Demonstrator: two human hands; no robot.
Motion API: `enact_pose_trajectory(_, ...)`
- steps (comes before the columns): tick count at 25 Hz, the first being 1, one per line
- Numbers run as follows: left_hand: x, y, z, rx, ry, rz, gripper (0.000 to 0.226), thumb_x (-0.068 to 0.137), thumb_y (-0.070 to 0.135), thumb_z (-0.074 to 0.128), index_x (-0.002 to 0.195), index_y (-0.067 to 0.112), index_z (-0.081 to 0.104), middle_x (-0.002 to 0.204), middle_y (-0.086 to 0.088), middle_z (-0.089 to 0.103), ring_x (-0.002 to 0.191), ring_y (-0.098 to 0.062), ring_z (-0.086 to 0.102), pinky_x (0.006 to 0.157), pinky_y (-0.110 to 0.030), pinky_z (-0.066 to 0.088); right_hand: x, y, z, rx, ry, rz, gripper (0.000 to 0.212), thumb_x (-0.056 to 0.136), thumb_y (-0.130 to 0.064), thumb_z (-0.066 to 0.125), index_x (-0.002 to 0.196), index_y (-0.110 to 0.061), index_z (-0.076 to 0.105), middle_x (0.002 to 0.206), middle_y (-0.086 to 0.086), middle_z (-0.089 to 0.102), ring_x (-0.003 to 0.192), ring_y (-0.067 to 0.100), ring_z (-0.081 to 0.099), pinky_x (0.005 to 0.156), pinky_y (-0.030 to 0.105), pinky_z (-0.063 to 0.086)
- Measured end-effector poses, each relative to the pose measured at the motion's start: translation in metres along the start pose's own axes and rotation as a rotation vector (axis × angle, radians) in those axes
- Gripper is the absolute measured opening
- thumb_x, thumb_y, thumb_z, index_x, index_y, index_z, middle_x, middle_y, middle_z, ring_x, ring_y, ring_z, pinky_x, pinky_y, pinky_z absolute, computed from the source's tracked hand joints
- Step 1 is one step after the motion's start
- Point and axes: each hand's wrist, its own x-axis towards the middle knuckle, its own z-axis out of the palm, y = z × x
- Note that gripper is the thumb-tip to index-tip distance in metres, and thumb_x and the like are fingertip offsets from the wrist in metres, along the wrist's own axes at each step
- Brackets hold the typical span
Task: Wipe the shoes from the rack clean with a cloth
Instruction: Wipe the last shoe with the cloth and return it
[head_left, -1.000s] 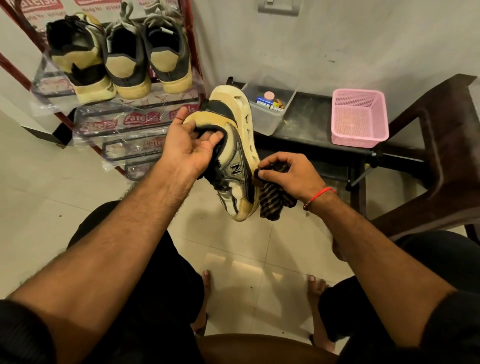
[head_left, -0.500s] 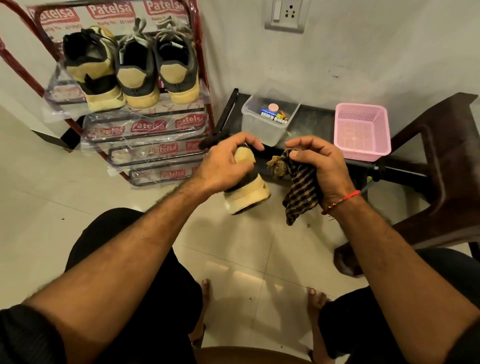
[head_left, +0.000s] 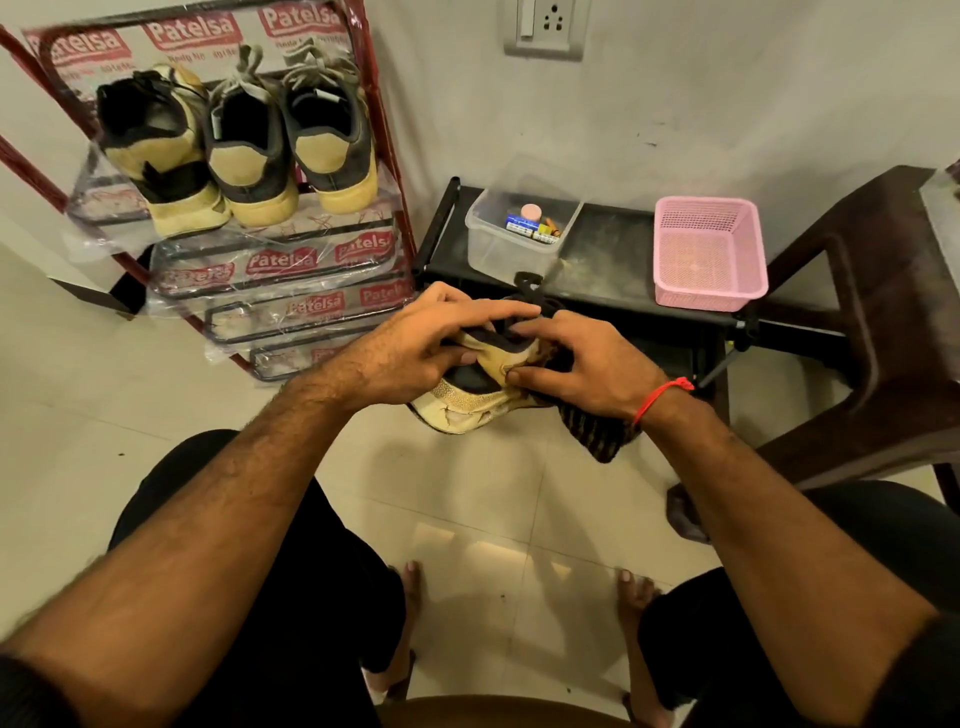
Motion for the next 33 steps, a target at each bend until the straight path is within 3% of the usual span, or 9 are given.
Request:
enact_pose_trajectory(3, 0.0, -0.002, 0.001, -0.005, 0.024, 0.038, 0.071, 0.094, 0.001, 0.066, 0.134, 0.057, 0.047, 0.124, 0.009, 0.05, 0.117, 0.0, 0.043, 0.095, -0.021, 0.047, 0.001, -0.004, 0.007, -0.213, -0.057, 0.085, 0.053, 0.09, -0.053, 0.062, 0.136, -0.028, 0.056, 0.11, -0.002, 0.056, 0.102, 0.017, 0.054, 0.087, 0.04, 0.052)
enact_pose_trajectory(5, 0.004, -0.006, 0.0, 0.002, 0.191, 0.062, 0.06, 0.094, 0.009, 0.069, 0.14, 0.042, 0.051, 0.132, 0.01, 0.053, 0.124, -0.006, 0.045, 0.105, -0.032, 0.046, 0.002, -0.003, 0.012, -0.125, 0.027, 0.109, 0.041, 0.092, -0.049, 0.062, 0.126, -0.027, 0.062, 0.104, -0.003, 0.055, 0.098, 0.018, 0.054, 0.084, 0.04, 0.05)
enact_pose_trajectory(10, 0.007, -0.008, -0.005, -0.331, 0.562, -0.282, 0.051, 0.1, 0.044, 0.06, 0.148, 0.029, 0.049, 0.139, 0.003, 0.052, 0.125, -0.012, 0.052, 0.106, -0.043, 0.051, 0.005, 0.006, 0.014, 0.169, 0.298, 0.209, 0.031, 0.091, -0.038, 0.069, 0.117, -0.02, 0.068, 0.098, 0.0, 0.06, 0.094, 0.019, 0.057, 0.086, 0.037, 0.049)
enact_pose_trajectory(15, 0.006, -0.006, 0.01, 0.047, 0.305, -0.173, 0.114, 0.068, 0.076, 0.072, 0.16, 0.031, 0.022, 0.16, -0.001, 0.035, 0.145, -0.021, 0.034, 0.116, -0.043, 0.033, 0.007, 0.002, 0.012, 0.24, 0.374, 0.235, 0.024, 0.091, -0.033, 0.069, 0.111, -0.019, 0.07, 0.103, 0.004, 0.063, 0.096, 0.019, 0.057, 0.084, 0.033, 0.048)
enact_pose_trajectory(19, 0.011, -0.007, 0.016, -0.193, 0.41, -0.213, 0.141, 0.058, 0.067, 0.087, 0.162, 0.032, -0.001, 0.167, -0.006, 0.023, 0.149, -0.021, 0.032, 0.117, -0.042, 0.035, 0.007, 0.004, 0.007, 0.316, 0.421, 0.255, 0.023, 0.092, -0.032, 0.07, 0.11, -0.019, 0.071, 0.106, 0.005, 0.066, 0.099, 0.022, 0.061, 0.089, 0.039, 0.053)
enact_pose_trajectory(22, 0.011, -0.008, 0.016, -0.329, 0.413, -0.277, 0.134, 0.061, 0.055, 0.088, 0.162, 0.031, 0.003, 0.161, -0.005, 0.036, 0.138, -0.01, 0.04, 0.115, -0.037, 0.038, 0.005, 0.003, 0.004, 0.47, 0.435, 0.281, 0.022, 0.092, -0.032, 0.07, 0.11, -0.021, 0.071, 0.106, 0.004, 0.069, 0.1, 0.021, 0.065, 0.091, 0.044, 0.056)
enact_pose_trajectory(25, 0.013, -0.008, 0.025, -0.378, 0.485, -0.219, 0.105, 0.071, 0.047, 0.089, 0.153, 0.026, 0.027, 0.135, 0.008, 0.055, 0.12, 0.002, 0.054, 0.106, -0.043, 0.053, 0.004, 0.0, 0.0, 0.576, 0.421, 0.284, 0.022, 0.091, -0.029, 0.07, 0.112, -0.02, 0.07, 0.102, 0.0, 0.072, 0.097, 0.017, 0.068, 0.09, 0.041, 0.057)
enact_pose_trajectory(30, 0.021, -0.019, 0.029, -0.362, 0.681, -0.228, 0.091, 0.076, 0.076, 0.068, 0.148, 0.037, 0.029, 0.144, -0.002, 0.048, 0.129, -0.02, 0.055, 0.097, -0.051, 0.057, 0.007, -0.023, -0.024, 0.945, 0.827, 0.1, 0.025, 0.092, -0.02, 0.07, 0.114, -0.008, 0.065, 0.098, 0.009, 0.068, 0.09, 0.012, 0.067, 0.079, 0.027, 0.056)
enact_pose_trajectory(33, 0.02, -0.01, 0.041, -0.288, 0.634, -0.16, 0.084, 0.082, 0.077, 0.056, 0.151, 0.039, 0.028, 0.144, -0.002, 0.042, 0.131, -0.02, 0.05, 0.102, -0.052, 0.053, 0.01, -0.042, -0.023, 0.798, 0.841, -0.052, 0.034, 0.091, -0.028, 0.071, 0.121, -0.015, 0.063, 0.123, 0.014, 0.06, 0.112, 0.014, 0.063, 0.097, 0.03, 0.051)
